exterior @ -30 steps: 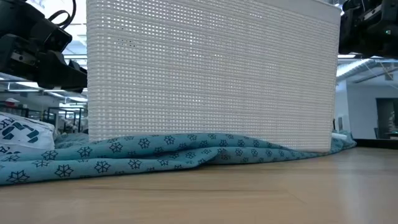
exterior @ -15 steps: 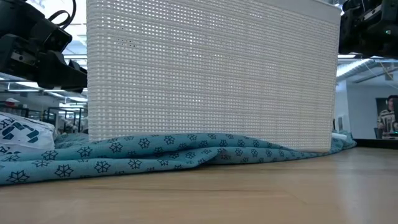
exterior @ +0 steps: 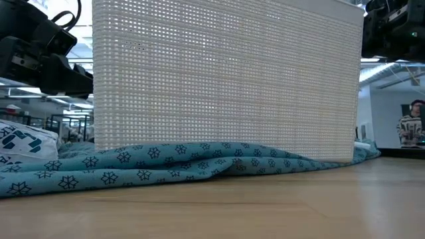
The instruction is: Pick & place medical supplies in basket/bin
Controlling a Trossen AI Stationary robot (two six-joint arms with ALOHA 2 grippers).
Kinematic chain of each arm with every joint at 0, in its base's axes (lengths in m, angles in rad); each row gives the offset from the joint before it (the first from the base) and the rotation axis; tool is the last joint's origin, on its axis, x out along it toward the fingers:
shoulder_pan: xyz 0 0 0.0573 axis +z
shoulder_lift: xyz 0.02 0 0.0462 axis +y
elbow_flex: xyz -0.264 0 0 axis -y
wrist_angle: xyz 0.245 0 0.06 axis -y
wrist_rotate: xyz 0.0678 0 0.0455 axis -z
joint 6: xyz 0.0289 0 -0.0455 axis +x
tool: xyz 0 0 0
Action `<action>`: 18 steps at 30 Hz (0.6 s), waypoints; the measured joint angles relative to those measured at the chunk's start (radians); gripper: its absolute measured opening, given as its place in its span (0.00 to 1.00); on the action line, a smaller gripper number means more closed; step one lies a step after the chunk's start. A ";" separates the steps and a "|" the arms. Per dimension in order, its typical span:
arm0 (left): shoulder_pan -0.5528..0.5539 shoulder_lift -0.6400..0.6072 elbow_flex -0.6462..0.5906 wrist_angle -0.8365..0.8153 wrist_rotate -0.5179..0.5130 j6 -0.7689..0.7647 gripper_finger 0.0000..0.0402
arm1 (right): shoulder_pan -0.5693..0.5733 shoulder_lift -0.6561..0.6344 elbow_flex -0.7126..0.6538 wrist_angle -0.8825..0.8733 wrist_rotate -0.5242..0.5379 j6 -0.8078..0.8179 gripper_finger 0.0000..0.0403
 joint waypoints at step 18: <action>0.001 0.000 0.000 0.604 -0.247 -0.296 0.16 | 0.000 0.000 0.000 0.166 0.247 0.779 0.00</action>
